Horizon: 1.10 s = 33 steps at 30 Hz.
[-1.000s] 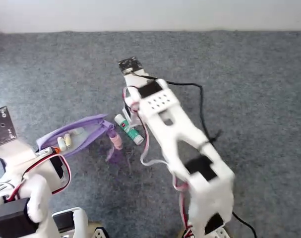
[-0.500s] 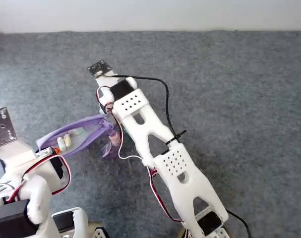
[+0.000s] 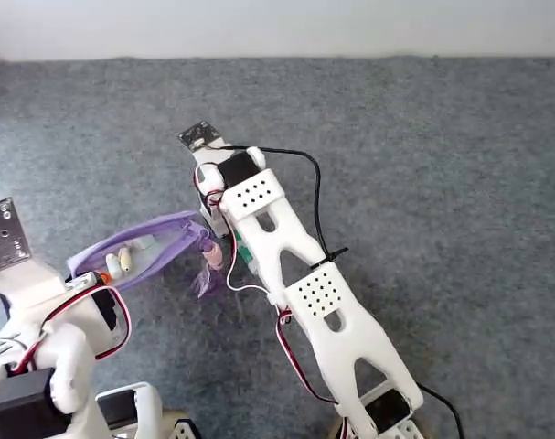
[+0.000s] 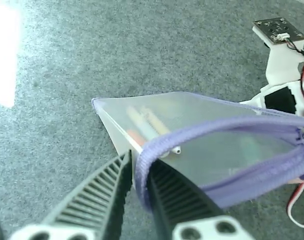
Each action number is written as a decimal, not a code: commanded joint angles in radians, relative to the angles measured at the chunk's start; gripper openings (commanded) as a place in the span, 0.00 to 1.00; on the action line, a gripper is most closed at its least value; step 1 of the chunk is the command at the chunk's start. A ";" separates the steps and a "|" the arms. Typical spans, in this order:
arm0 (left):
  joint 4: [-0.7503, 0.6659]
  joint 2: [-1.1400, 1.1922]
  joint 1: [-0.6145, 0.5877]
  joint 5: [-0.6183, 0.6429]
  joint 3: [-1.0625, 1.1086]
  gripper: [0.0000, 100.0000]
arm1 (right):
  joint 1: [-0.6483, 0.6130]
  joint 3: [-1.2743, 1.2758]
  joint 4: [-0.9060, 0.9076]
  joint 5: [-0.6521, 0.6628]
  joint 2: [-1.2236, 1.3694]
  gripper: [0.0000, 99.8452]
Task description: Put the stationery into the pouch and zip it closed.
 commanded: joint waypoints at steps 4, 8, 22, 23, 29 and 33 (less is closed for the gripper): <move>0.017 -0.015 -0.003 -0.008 -0.010 0.01 | 0.028 -0.015 0.051 0.005 -0.188 0.01; 0.017 -0.015 -0.003 -0.008 -0.010 0.01 | 0.027 0.178 0.051 -0.041 -0.400 0.01; 0.015 -0.015 -0.003 -0.008 -0.010 0.01 | -0.074 0.936 0.045 -0.101 -1.250 0.01; 0.015 -0.015 -0.003 -0.008 -0.010 0.01 | -0.090 0.959 0.045 -0.101 -1.299 0.01; 0.015 -0.014 0.002 -0.006 -0.018 0.01 | -0.151 1.022 0.044 -0.153 -1.549 0.01; 0.018 0.003 0.002 0.031 -0.064 0.01 | -0.185 1.022 0.042 -0.193 -1.664 0.01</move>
